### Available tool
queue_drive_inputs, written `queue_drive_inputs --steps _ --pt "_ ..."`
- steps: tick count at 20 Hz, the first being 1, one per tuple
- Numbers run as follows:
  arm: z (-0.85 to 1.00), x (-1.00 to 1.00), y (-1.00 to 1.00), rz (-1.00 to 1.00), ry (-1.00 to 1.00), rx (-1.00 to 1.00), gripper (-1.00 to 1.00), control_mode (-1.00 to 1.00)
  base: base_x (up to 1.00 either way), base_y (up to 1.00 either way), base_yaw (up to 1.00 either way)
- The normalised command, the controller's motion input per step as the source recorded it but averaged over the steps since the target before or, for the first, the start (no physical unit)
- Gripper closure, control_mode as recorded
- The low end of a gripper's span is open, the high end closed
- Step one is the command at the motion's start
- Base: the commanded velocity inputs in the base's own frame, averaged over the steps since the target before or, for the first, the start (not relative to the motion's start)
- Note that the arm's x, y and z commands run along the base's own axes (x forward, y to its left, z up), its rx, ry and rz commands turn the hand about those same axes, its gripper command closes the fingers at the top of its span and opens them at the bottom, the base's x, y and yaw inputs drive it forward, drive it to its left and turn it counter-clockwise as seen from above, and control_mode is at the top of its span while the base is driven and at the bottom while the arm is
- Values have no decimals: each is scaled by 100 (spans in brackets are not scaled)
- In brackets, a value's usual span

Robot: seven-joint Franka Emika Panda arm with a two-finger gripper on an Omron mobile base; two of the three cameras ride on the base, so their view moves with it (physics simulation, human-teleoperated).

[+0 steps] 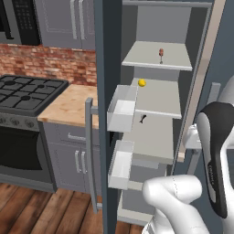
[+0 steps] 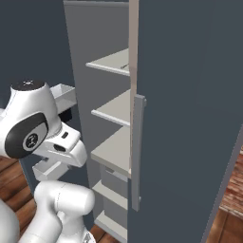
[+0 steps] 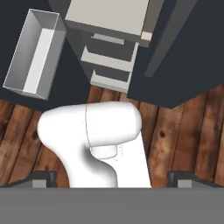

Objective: Store the kebab skewer in the freezer for long-term storage. Close the freezer door after placing the cooked food.

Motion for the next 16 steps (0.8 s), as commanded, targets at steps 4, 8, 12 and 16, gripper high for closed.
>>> queue_drive_inputs --steps 4,8,12,16 --pt "0 0 0 1 0 0 -100 -100 0 0 0" --pt "0 0 0 0 0 0 -100 -100 0 0 0" --pt "0 0 0 0 0 0 -100 -100 0 0 0" --pt "0 -14 0 -4 0 0 -100 100 -11 0 -4"
